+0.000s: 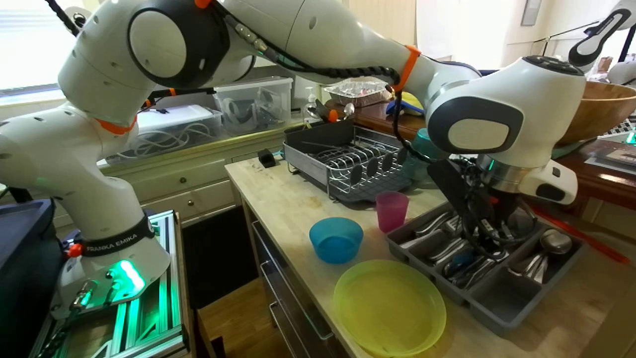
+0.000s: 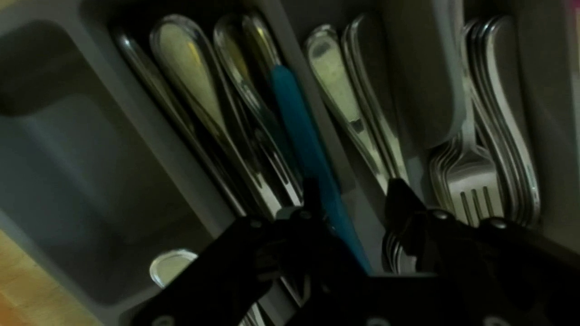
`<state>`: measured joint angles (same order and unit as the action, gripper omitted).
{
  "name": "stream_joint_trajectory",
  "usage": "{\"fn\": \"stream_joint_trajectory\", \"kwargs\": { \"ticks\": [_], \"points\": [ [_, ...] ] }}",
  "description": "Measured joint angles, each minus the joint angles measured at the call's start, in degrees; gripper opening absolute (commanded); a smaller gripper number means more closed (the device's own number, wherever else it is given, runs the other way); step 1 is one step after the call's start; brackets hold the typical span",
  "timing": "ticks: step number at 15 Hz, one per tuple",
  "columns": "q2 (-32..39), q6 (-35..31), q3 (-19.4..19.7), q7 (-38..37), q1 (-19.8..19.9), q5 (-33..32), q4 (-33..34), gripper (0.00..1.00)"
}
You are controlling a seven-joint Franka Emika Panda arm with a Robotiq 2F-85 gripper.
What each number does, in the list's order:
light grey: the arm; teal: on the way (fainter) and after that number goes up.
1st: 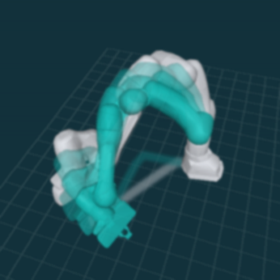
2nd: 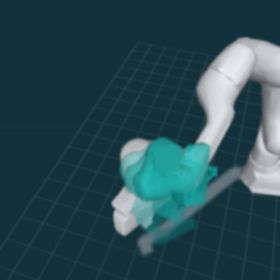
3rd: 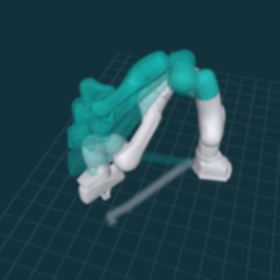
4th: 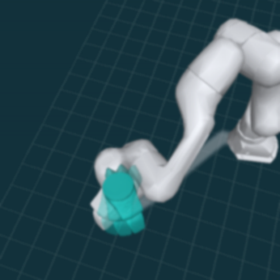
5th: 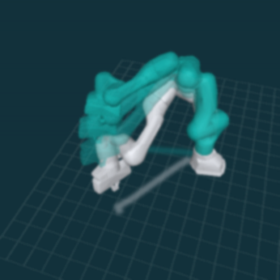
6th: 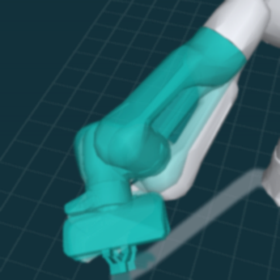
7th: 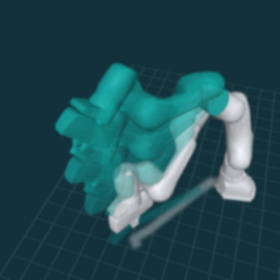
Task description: Make the blue plastic knife in the utensil rack to face the opposite direction
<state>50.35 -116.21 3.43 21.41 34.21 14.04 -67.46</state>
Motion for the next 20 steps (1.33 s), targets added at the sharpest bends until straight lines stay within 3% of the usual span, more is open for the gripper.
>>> {"fn": "stream_joint_trajectory", "kwargs": {
  "ticks": [4,6,10,20],
  "points": [
    [0.00,0.27,-0.04,0.00,0.04,0.11,0.39,0.19],
    [0.03,0.42,-0.05,0.00,0.25,0.12,0.68,0.21],
    [0.20,0.48,0.10,0.01,0.33,0.07,1.08,0.04],
    [0.20,0.76,0.06,0.71,0.43,0.08,1.98,0.02]
  ]
}}
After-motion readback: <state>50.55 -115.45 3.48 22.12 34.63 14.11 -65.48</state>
